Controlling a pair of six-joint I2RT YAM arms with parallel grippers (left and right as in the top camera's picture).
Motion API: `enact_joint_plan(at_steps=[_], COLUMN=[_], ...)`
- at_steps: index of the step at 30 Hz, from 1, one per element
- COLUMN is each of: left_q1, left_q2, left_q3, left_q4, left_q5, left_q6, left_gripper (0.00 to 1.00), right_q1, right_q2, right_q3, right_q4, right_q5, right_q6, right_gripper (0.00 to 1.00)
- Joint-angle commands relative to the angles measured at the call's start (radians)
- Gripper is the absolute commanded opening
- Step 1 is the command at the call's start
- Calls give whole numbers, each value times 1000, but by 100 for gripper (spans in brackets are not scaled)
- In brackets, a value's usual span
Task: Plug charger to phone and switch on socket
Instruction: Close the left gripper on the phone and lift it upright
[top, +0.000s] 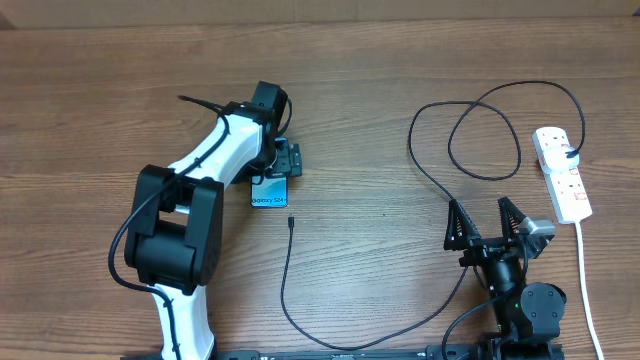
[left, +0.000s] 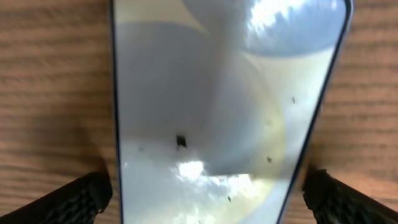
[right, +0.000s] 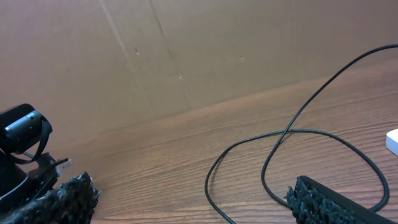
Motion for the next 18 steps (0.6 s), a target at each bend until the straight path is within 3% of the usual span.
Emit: enact_joint_plan(at_steps=[1, 8, 11, 18], left_q1=[-35, -62, -66, -67], left_q2=[87, 87, 87, 87], left_q3=[-67, -67, -67, -67], left_q4=[-37, -51, -53, -109], left_q5=[78, 74, 75, 76], left_q6=[-18, -14, -13, -14], left_gripper=[100, 100, 91, 80], right_q1=[4, 4, 4, 4], right_q2=[-8, -8, -8, -8], right_q3=[-10, -10, -10, -10], right_q4=[4, 4, 4, 4], right_q5=[2, 2, 2, 2], right_q6=[0, 0, 0, 0], right_gripper=[100, 100, 100, 100])
